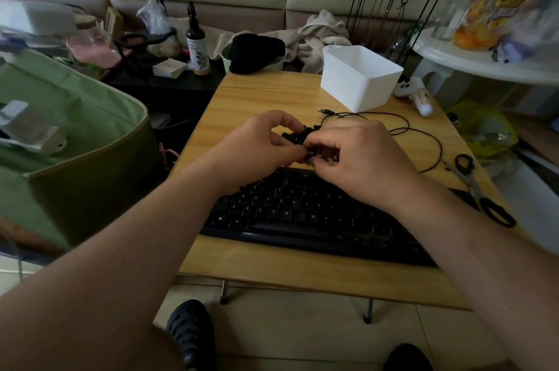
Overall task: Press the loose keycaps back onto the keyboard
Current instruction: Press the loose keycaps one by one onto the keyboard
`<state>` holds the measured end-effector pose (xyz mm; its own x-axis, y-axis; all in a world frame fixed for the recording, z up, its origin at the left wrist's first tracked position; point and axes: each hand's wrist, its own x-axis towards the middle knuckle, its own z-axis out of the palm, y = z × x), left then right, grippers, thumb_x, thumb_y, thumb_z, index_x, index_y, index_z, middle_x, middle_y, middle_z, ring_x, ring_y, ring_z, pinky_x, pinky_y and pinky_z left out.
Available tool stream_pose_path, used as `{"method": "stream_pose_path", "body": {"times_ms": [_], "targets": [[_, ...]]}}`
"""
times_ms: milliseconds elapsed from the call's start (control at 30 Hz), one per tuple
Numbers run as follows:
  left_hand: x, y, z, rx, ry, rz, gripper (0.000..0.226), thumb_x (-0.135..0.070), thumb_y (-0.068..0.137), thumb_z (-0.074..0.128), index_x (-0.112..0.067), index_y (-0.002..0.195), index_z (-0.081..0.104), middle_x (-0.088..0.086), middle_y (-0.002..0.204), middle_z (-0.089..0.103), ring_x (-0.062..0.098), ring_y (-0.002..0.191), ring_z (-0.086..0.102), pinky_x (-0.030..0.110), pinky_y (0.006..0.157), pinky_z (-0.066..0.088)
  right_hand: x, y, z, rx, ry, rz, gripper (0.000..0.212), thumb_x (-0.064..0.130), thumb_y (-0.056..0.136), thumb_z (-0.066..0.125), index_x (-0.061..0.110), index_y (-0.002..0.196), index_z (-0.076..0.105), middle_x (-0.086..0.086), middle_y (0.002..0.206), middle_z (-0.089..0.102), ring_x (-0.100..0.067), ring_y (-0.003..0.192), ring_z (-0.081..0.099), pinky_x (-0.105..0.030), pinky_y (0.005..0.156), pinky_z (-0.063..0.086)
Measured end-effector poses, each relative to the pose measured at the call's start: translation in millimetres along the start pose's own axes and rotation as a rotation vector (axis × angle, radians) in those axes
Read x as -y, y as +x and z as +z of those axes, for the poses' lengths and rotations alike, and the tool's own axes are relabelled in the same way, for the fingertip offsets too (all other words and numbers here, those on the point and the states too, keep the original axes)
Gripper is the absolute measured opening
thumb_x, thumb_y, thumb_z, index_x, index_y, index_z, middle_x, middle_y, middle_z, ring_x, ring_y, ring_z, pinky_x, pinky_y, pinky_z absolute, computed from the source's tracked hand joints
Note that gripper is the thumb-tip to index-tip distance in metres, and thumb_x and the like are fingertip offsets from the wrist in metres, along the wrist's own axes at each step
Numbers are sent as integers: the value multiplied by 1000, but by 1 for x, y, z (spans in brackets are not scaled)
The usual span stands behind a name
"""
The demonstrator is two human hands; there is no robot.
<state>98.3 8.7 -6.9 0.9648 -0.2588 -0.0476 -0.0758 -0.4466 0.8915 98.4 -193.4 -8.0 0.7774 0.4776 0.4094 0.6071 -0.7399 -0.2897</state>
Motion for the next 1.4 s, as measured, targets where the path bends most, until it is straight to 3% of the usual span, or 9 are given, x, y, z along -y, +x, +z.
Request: {"method": "stream_pose_path", "body": {"times_ms": [100, 167, 233, 333, 433, 533, 633, 900, 1400], "targets": [[-5, 2, 18, 7, -46, 52, 30, -21, 93, 77, -26, 118, 62, -3, 91, 80, 6, 59, 60, 20, 56, 46, -4, -6, -22, 75, -81, 32, 17, 25, 82, 78, 29, 99, 80, 5, 85, 71, -17, 80, 64, -37, 74, 54], [-11, 4, 35, 40, -74, 88, 31, -17, 94, 75, -26, 120, 61, -6, 94, 80, -2, 63, 64, 14, 60, 48, -13, -15, -41, 114, -146, 78, 19, 29, 82, 79, 30, 101, 80, 8, 88, 73, -15, 83, 66, -38, 83, 53], [-14, 8, 54, 100, -109, 114, 32, -15, 97, 73, -27, 123, 59, -13, 100, 80, 0, 87, 72, 21, 77, 56, -28, -26, -64, 110, -154, 179, 20, 33, 81, 81, 32, 102, 80, 18, 82, 68, -6, 78, 63, -36, 87, 52], [-18, 9, 77, 149, 54, 201, 34, -23, 98, 70, -35, 128, 60, -20, 111, 75, -5, 103, 67, 21, 89, 55, -60, -50, -94, 116, -57, 393, 18, 29, 83, 84, 37, 97, 76, 21, 79, 65, 4, 74, 60, -23, 71, 49], [-20, 8, 98, 166, 376, 350, 34, -30, 99, 68, -35, 132, 65, -20, 123, 69, -3, 113, 59, 18, 97, 44, -89, -81, -109, 199, -25, 548, 18, 32, 85, 83, 45, 89, 71, 14, 86, 69, -5, 78, 65, -35, 74, 56], [-16, 10, 121, 153, 550, 471, 33, -38, 100, 65, -32, 132, 67, -18, 132, 65, 8, 123, 53, 33, 112, 38, -104, -105, -108, 270, -57, 572, 18, 32, 86, 81, 43, 96, 71, 13, 99, 66, -6, 89, 62, -39, 81, 55], [-16, 12, 142, 126, 647, 498, 35, -45, 101, 58, -38, 135, 64, -18, 140, 58, 17, 132, 44, 46, 111, 36, -109, -114, -103, 304, -76, 537, 16, 32, 87, 81, 36, 101, 75, 13, 101, 62, -6, 93, 60, -37, 84, 54], [-18, 13, 170, 39, 832, 601, 43, -45, 100, 42, -37, 134, 66, -14, 137, 61, 21, 126, 49, 48, 102, 41, -106, -122, -85, 362, -190, 448, 21, 35, 86, 80, 37, 106, 76, 18, 96, 59, -1, 93, 53, -25, 78, 46], [-14, 14, 173, 24, 848, 612, 42, -44, 100, 42, -38, 134, 65, -14, 137, 60, 21, 126, 49, 46, 103, 39, -96, -121, -80, 324, -129, 562, 14, 26, 89, 79, 40, 87, 77, 21, 88, 69, 2, 87, 60, -19, 71, 45]]}}
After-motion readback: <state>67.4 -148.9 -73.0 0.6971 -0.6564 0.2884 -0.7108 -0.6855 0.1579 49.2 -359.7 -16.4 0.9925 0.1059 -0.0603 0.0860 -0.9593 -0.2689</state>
